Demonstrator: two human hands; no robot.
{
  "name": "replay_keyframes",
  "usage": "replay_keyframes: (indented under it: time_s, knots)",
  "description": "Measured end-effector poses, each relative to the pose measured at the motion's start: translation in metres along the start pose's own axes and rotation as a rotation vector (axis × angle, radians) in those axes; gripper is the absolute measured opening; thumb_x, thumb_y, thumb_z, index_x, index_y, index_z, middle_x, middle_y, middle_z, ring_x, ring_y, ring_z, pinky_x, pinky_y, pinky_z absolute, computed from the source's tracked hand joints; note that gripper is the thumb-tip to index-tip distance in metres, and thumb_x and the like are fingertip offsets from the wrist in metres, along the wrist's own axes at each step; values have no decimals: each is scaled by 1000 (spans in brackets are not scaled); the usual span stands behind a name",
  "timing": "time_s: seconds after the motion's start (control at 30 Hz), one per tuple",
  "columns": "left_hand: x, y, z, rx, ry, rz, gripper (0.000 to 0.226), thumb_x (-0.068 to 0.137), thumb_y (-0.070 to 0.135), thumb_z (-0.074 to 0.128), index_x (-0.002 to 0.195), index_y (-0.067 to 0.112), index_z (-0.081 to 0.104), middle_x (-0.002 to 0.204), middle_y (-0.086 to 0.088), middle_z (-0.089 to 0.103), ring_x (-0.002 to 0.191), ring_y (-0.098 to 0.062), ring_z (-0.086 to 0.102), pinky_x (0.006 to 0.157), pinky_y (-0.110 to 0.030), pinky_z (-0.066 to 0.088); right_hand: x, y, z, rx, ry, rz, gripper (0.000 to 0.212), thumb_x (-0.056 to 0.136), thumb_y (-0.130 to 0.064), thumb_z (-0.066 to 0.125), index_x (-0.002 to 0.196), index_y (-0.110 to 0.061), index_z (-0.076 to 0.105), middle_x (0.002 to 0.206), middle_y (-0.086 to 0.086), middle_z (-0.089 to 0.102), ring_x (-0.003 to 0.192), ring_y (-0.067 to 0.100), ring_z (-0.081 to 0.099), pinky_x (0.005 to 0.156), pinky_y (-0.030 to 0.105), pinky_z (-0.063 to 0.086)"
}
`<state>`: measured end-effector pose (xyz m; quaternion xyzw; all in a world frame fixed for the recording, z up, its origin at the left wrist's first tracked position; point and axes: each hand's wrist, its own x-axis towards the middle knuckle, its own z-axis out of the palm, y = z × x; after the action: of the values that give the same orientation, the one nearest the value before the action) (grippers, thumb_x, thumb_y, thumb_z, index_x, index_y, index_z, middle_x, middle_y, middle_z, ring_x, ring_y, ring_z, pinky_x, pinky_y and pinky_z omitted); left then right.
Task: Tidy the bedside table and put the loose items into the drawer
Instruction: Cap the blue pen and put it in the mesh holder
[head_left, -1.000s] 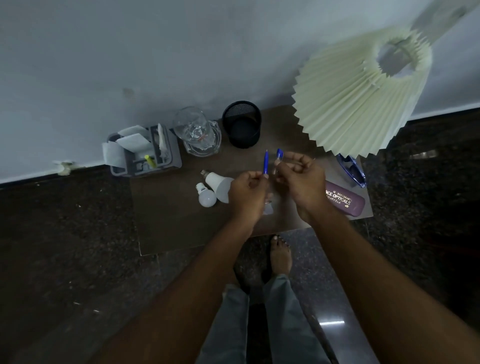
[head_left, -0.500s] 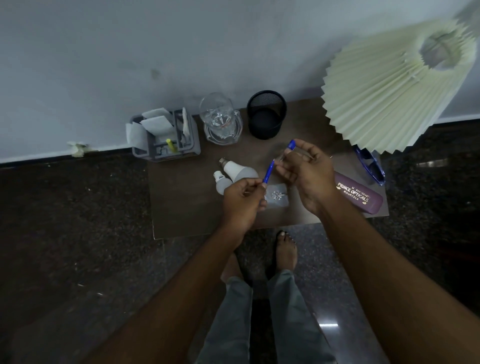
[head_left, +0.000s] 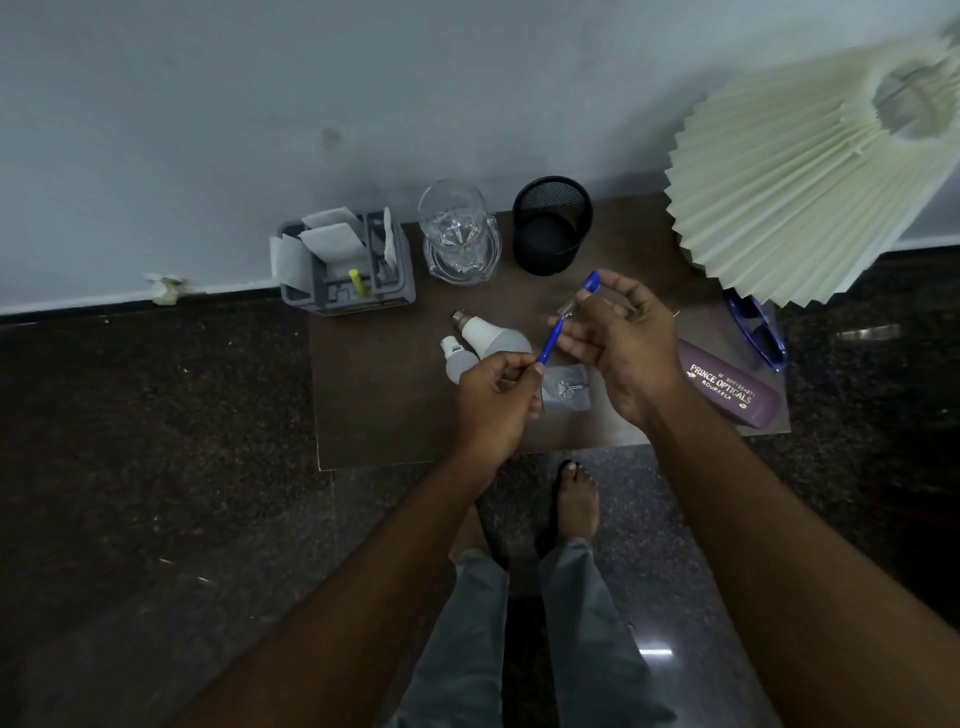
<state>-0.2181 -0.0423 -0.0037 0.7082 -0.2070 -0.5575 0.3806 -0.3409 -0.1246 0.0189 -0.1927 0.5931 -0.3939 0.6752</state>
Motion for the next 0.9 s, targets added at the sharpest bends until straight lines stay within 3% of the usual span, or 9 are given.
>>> replay_keyframes:
  time_s: [0.2, 0.3, 0.4, 0.57, 0.67, 0.8, 0.9]
  knots:
    - [1, 2, 1, 17, -1, 16, 13, 95, 15, 69, 87, 26, 71, 61, 9, 67, 54, -10, 61, 65, -38, 60, -2, -5, -1, -53, -32, 5, 38, 96, -4, 65, 133, -4, 56, 102, 18, 70, 80, 30, 76, 66, 36, 64]
    - [2, 4, 3, 4, 11, 12, 10, 95, 14, 69, 90, 23, 71, 70, 4, 68, 54, -7, 61, 61, -33, 59, -3, -3, -3, -102, -56, -1, 38, 94, -3, 68, 130, -4, 57, 99, 18, 71, 85, 32, 74, 72, 39, 63]
    - [2, 6, 6, -24, 17, 0, 8, 96, 14, 68, 94, 20, 72, 81, -4, 69, 54, -6, 61, 58, -27, 58, -3, 3, -5, -110, -72, 6, 36, 92, -3, 69, 128, -3, 60, 91, 14, 72, 73, 23, 74, 72, 38, 64]
    - [0, 13, 10, -157, 5, -64, 12, 97, 3, 61, 104, 3, 70, 77, -8, 67, 57, -10, 56, 54, -23, 49, -1, 13, -7, -116, -139, -2, 23, 91, -2, 69, 113, -7, 67, 89, 12, 75, 73, 22, 71, 75, 37, 62]
    - [-1, 13, 10, -185, -2, -78, 14, 93, -3, 59, 99, 7, 68, 78, -10, 70, 56, -9, 58, 54, -25, 50, -2, 15, -7, -98, -187, 15, 13, 96, -5, 62, 103, -8, 72, 90, 11, 73, 79, 26, 68, 82, 42, 58]
    - [-4, 9, 8, -232, -39, -84, 24, 86, -2, 73, 103, 11, 64, 86, -6, 76, 70, -13, 74, 67, -30, 61, -5, 10, -5, -33, -231, 100, 29, 101, -12, 44, 115, -5, 69, 85, 6, 70, 76, 22, 69, 72, 35, 56]
    - [-4, 8, 9, -178, -46, -62, 41, 77, 5, 85, 112, 10, 63, 85, -2, 78, 81, -14, 77, 77, -35, 63, -10, 8, -4, 78, -312, 193, 39, 104, -23, 33, 116, -5, 66, 79, 5, 61, 67, 22, 58, 66, 35, 46]
